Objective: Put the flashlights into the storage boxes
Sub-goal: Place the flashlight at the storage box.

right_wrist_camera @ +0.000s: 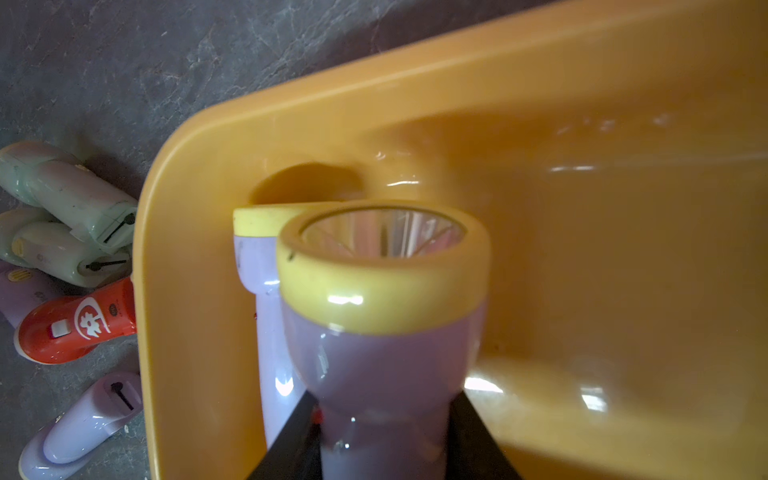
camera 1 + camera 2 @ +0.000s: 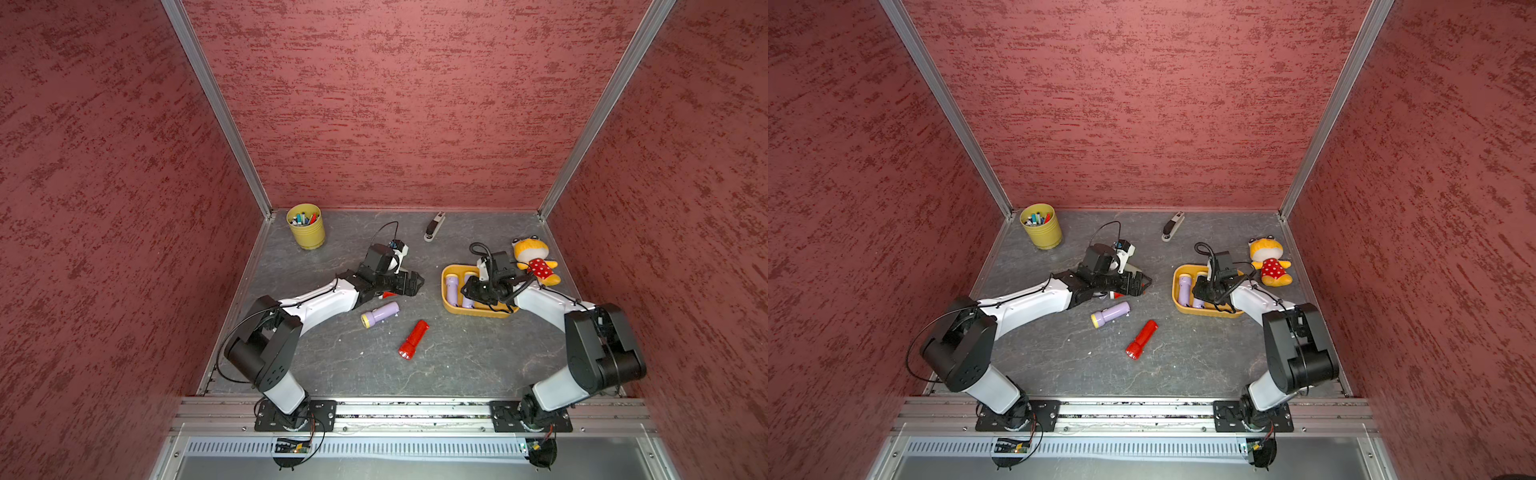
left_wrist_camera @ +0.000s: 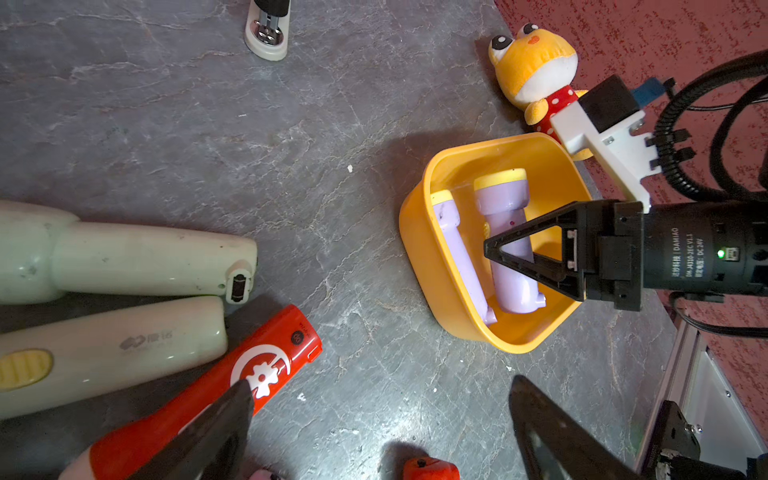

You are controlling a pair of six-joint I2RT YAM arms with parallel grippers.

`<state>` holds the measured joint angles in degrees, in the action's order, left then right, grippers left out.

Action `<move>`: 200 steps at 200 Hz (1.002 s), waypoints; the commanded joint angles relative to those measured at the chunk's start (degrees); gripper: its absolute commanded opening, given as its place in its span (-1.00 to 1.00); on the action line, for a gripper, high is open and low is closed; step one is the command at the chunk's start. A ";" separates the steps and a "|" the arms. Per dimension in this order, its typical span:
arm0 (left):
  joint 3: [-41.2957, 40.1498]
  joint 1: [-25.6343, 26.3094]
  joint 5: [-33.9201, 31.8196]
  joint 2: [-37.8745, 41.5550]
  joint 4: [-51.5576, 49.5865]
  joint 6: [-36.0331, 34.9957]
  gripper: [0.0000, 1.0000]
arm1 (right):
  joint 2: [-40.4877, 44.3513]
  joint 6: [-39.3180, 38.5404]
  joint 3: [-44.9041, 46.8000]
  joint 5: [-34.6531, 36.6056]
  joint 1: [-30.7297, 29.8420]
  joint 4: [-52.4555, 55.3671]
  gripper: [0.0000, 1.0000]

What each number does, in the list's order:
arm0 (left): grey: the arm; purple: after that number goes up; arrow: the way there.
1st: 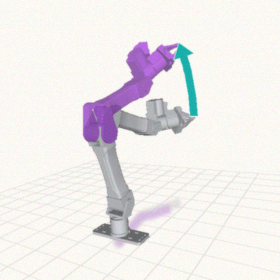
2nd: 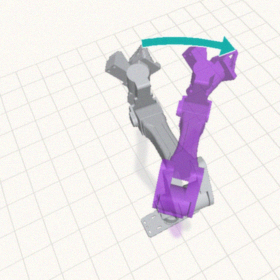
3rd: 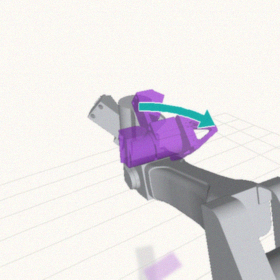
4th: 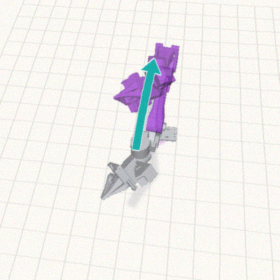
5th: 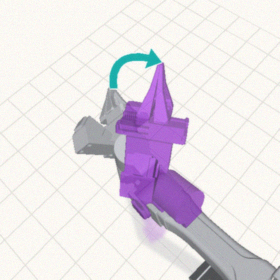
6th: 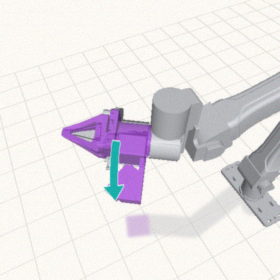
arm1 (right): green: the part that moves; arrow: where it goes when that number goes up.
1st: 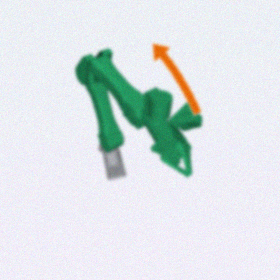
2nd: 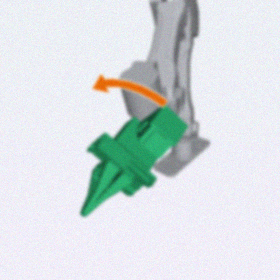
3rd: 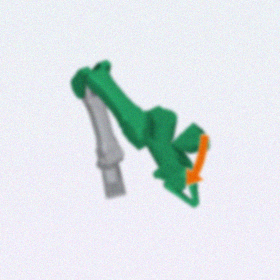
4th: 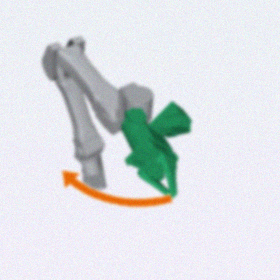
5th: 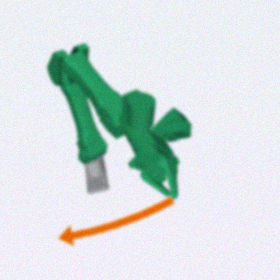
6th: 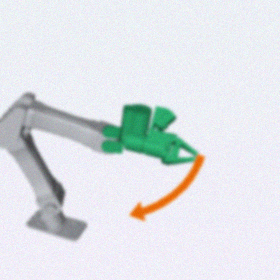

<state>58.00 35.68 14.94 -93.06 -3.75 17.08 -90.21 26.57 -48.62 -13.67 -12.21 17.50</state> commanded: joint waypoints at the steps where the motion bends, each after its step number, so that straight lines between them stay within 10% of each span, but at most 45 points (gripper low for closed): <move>1: 1.44 0.18 0.52 -1.60 0.97 -0.64 0.92 | -1.24 0.11 -2.25 -1.71 0.25 0.52 -0.29; 65: 1.94 0.18 0.78 -2.33 1.11 -0.73 0.92 | -4.16 -2.04 -3.48 -2.57 0.34 0.01 0.07; 200: 1.91 0.27 6.46 -3.13 5.89 0.39 0.88 | 5.07 -0.91 0.92 -4.51 1.17 -8.27 0.11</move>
<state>58.89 35.70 18.39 -94.63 -0.86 17.15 -90.41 23.77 -49.52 -17.45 -11.70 14.15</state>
